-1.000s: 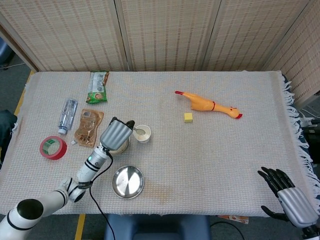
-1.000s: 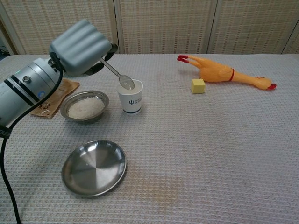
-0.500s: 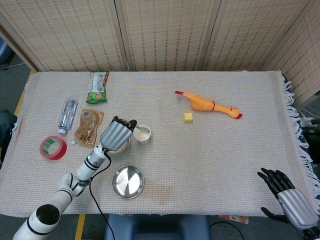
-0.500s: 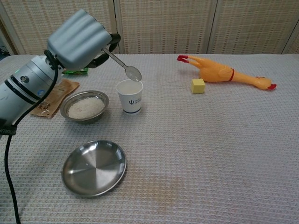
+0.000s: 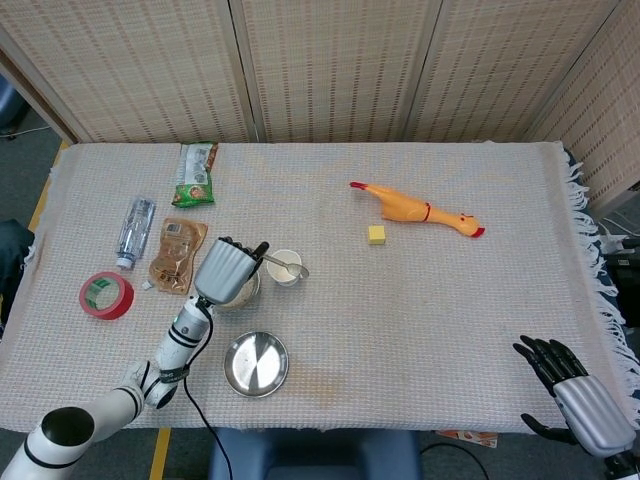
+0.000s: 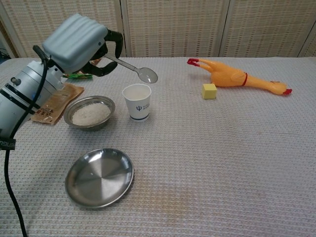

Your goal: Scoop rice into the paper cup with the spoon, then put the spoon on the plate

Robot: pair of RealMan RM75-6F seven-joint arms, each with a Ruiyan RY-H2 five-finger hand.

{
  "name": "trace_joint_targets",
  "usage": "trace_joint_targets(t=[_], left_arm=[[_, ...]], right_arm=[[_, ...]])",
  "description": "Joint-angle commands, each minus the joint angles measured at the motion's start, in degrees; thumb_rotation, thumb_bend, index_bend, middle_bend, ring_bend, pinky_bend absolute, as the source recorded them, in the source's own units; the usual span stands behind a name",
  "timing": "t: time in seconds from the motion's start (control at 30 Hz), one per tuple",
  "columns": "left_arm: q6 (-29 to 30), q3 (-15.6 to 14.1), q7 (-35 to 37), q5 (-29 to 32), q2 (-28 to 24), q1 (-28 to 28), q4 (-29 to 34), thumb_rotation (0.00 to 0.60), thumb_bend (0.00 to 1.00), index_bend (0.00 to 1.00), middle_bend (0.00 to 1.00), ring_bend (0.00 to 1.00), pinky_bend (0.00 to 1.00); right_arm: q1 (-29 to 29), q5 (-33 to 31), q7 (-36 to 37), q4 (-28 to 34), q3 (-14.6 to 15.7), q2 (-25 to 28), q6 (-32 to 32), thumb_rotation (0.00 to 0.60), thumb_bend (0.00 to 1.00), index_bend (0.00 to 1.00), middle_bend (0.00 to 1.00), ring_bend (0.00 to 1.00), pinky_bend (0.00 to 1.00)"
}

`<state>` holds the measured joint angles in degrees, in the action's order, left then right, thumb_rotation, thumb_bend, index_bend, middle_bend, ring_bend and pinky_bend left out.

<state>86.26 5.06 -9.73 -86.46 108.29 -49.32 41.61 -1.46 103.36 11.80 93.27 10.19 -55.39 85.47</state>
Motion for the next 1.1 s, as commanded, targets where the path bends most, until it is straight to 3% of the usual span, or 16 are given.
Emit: trace_joint_targets(t=[0.03,0.07,0.17,0.27,0.5,0.73,0.97,1.03,1.1], left_arm=[[-7.5,-2.6,-2.0,4.7,-14.9,6.1,29.1,0.6,0.64,0.9,1.0,1.0,1.0],[-10.0,-4.3,-4.4,6.3,-20.2,7.5,38.9,0.6,0.64,0.9,1.0,1.0,1.0],[-15.7,-6.3,-9.3,11.0,-27.4,8.4,53.6,0.6,0.64,0.9,1.0,1.0,1.0],[-18.6,-8.3,-12.4,12.6,-29.6,9.1,59.6,0.6,0.64,0.9,1.0,1.0,1.0],[-21.3,-11.7,-17.2,14.5,-28.1,11.7,60.9,0.6,0.64,0.9,1.0,1.0,1.0],[-23.7,-10.9,-19.9,18.1,-23.8,12.8,56.5,0.6,0.64,0.9,1.0,1.0,1.0],[-24.6,-9.3,-20.3,18.8,-22.5,13.1,56.0,0.6,0.64,0.9,1.0,1.0,1.0],[-24.8,-9.1,-20.9,18.9,-22.3,13.0,56.0,0.6,0.64,0.86,1.0,1.0,1.0],[-24.9,-8.9,-21.5,19.0,-22.1,13.1,55.9,0.6,0.63,0.75,1.0,1.0,1.0]], right_arm=[[-0.2,0.3,-0.2,0.0,0.2,-0.1,-0.4,0.6,0.12,0.0,0.0,0.0,0.0],[-0.2,0.4,-0.4,0.1,0.2,-0.2,-0.5,0.6,0.12,0.0,0.0,0.0,0.0],[-0.4,0.3,-1.2,0.3,0.3,-0.5,-1.2,0.6,0.12,0.0,0.0,0.0,0.0],[-0.5,0.4,-2.0,0.7,0.3,-0.7,-1.7,0.6,0.12,0.0,0.0,0.0,0.0],[-0.6,0.6,-2.0,0.6,0.5,-0.8,-1.8,0.6,0.12,0.0,0.0,0.0,0.0],[-0.6,1.1,-1.8,0.5,0.9,-0.7,-1.7,0.6,0.12,0.0,0.0,0.0,0.0],[-0.6,1.1,-2.0,0.4,1.0,-0.8,-1.8,0.6,0.12,0.0,0.0,0.0,0.0],[-0.8,1.0,-2.1,0.5,1.0,-0.9,-2.2,0.6,0.12,0.0,0.0,0.0,0.0],[-0.8,1.0,-2.2,0.6,1.0,-0.9,-2.3,0.6,0.12,0.0,0.0,0.0,0.0]])
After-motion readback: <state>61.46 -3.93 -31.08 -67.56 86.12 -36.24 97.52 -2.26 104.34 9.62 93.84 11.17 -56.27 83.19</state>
